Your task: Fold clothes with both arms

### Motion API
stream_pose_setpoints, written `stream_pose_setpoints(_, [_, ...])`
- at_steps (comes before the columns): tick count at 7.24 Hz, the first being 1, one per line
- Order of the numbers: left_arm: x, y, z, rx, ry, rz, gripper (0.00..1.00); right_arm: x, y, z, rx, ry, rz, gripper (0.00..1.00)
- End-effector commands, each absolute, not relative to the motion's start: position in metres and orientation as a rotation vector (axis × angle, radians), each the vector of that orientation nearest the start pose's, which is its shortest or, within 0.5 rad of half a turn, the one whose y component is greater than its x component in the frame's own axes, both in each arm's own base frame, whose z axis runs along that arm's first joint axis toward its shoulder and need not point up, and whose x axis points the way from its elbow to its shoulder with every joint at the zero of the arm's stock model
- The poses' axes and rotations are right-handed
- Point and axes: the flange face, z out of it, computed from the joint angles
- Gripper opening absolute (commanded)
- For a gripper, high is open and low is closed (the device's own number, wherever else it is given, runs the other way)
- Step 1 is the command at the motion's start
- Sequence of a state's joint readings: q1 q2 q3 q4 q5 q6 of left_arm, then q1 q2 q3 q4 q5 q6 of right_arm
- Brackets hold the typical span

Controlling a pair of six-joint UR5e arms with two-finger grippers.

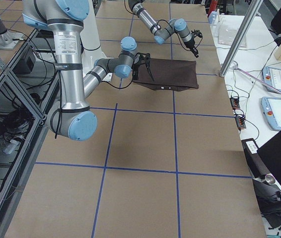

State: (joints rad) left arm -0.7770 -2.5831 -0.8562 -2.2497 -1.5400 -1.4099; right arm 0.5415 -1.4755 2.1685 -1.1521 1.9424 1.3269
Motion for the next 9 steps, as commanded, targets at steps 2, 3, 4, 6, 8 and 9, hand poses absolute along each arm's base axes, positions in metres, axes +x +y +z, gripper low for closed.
stream_pose_setpoints(2, [0.465,-0.708,0.215,0.315,0.927,-0.514,1.0,-0.38,-0.341,0.278,0.093,-1.074,0.07,1.0])
stream_pose_setpoints(3, [0.437,-0.675,0.215,0.313,0.914,-0.491,1.0,-0.401,-0.349,0.267,0.084,-1.014,0.075,1.0])
stream_pose_setpoints(4, [0.407,-0.635,0.199,0.313,0.89,-0.458,1.0,-0.431,-0.355,0.259,0.082,-0.965,0.071,1.0])
stream_pose_setpoints(6, [0.369,-0.575,0.162,0.243,0.915,-0.414,1.0,-0.485,-0.349,0.258,0.104,-0.876,0.029,1.0])
stream_pose_setpoints(8, [0.383,-0.555,0.155,0.224,0.915,-0.386,1.0,-0.519,-0.35,0.255,0.106,-0.823,0.009,1.0])
stream_pose_setpoints(9, [0.383,-0.555,0.161,0.218,0.908,-0.389,1.0,-0.539,-0.351,0.258,0.095,-0.803,0.001,1.0])
